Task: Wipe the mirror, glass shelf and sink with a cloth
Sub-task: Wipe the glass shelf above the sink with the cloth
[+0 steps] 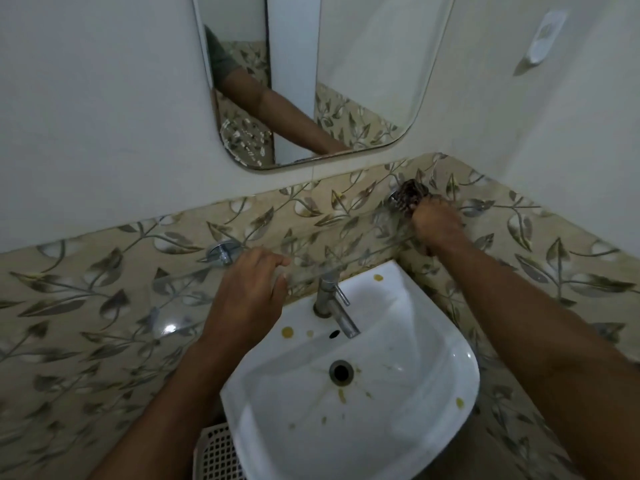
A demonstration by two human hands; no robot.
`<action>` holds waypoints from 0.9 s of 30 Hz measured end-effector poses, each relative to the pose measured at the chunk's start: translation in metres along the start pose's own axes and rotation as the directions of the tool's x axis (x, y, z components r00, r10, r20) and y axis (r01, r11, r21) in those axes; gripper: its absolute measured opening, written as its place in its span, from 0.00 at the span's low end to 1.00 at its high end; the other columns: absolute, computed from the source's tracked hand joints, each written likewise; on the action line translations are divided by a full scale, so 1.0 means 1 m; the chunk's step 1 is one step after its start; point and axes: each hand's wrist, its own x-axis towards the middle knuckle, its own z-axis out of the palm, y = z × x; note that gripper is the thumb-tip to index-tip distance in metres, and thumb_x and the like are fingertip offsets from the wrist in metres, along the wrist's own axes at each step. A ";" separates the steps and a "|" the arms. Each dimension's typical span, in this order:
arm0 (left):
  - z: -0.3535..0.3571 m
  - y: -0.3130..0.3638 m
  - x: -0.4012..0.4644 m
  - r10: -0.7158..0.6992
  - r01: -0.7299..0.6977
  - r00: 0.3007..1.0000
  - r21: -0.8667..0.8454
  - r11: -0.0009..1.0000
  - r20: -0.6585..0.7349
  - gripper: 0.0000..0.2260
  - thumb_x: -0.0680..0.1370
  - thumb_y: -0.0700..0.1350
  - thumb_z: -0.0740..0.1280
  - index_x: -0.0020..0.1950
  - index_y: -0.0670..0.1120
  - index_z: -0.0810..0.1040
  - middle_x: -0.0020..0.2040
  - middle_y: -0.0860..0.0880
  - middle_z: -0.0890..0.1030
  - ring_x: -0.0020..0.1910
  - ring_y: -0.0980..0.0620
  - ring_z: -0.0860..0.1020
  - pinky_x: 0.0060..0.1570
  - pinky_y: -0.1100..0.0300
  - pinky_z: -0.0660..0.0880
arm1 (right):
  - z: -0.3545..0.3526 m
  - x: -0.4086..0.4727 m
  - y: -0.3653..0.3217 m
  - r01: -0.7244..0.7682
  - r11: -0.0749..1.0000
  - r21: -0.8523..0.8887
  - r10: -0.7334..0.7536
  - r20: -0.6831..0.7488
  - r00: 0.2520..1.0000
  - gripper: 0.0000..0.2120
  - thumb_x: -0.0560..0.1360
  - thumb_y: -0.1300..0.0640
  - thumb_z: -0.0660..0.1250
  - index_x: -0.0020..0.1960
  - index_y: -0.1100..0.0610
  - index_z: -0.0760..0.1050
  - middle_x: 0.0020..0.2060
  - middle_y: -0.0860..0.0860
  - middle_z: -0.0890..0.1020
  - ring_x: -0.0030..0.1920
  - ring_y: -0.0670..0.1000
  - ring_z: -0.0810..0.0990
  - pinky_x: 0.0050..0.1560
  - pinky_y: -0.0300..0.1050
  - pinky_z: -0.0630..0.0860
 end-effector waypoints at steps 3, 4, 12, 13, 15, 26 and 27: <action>-0.001 -0.002 -0.002 -0.001 0.001 1.000 0.013 1.000 0.024 0.11 0.80 0.47 0.61 0.59 0.46 0.78 0.53 0.48 0.77 0.53 0.48 0.75 0.52 0.50 0.75 | 0.018 0.027 0.013 0.004 0.997 0.077 -0.004 0.000 1.000 0.28 0.81 0.49 0.44 0.67 0.67 0.70 0.62 0.66 0.73 0.62 0.65 0.72 0.66 0.58 0.69; -0.001 -0.002 -0.002 0.001 -0.001 1.000 0.016 1.000 0.026 0.11 0.80 0.47 0.61 0.59 0.46 0.78 0.53 0.48 0.77 0.53 0.48 0.75 0.52 0.50 0.75 | 0.018 0.028 0.016 -0.014 0.996 0.091 0.015 -0.001 1.000 0.32 0.81 0.46 0.40 0.68 0.66 0.69 0.63 0.66 0.73 0.63 0.65 0.71 0.66 0.58 0.68; 0.003 0.010 0.003 0.027 -0.028 1.000 -0.018 0.999 -0.005 0.11 0.79 0.45 0.62 0.59 0.44 0.78 0.52 0.46 0.78 0.53 0.46 0.75 0.52 0.49 0.74 | -0.004 -0.066 -0.021 0.239 0.932 0.271 -0.202 -0.159 0.966 0.23 0.84 0.46 0.54 0.74 0.56 0.68 0.68 0.61 0.73 0.67 0.62 0.70 0.68 0.54 0.67; 0.006 0.015 0.006 0.028 -0.028 1.000 -0.027 0.999 0.001 0.11 0.80 0.44 0.61 0.59 0.44 0.78 0.52 0.46 0.77 0.52 0.46 0.75 0.52 0.49 0.74 | -0.002 -0.086 -0.035 0.312 0.898 0.309 -0.262 -0.195 0.945 0.23 0.83 0.46 0.56 0.74 0.55 0.68 0.68 0.59 0.74 0.67 0.61 0.71 0.67 0.53 0.67; 0.013 0.026 0.013 0.039 -0.039 0.999 -0.048 0.998 0.012 0.10 0.80 0.44 0.61 0.58 0.44 0.78 0.52 0.46 0.77 0.52 0.46 0.74 0.51 0.50 0.73 | 0.000 -0.117 -0.063 0.398 0.853 0.338 -0.341 -0.216 0.915 0.23 0.83 0.47 0.56 0.74 0.56 0.69 0.69 0.58 0.74 0.68 0.60 0.70 0.70 0.53 0.65; -0.011 0.013 -0.009 -0.057 0.058 0.998 -0.034 0.998 0.033 0.13 0.78 0.47 0.61 0.59 0.46 0.78 0.54 0.47 0.77 0.56 0.46 0.76 0.56 0.49 0.75 | -0.018 -0.036 0.024 0.200 0.973 -0.120 -0.199 0.014 0.980 0.38 0.76 0.40 0.33 0.71 0.52 0.71 0.70 0.56 0.73 0.71 0.59 0.69 0.74 0.71 0.41; -0.016 0.008 -0.012 -0.077 0.078 0.997 -0.021 0.997 0.032 0.13 0.78 0.47 0.61 0.60 0.46 0.78 0.55 0.47 0.78 0.56 0.46 0.76 0.56 0.49 0.74 | -0.016 -0.024 0.031 0.195 0.967 -0.167 -0.186 0.067 0.980 0.38 0.76 0.40 0.33 0.73 0.52 0.69 0.72 0.57 0.71 0.73 0.60 0.66 0.74 0.73 0.37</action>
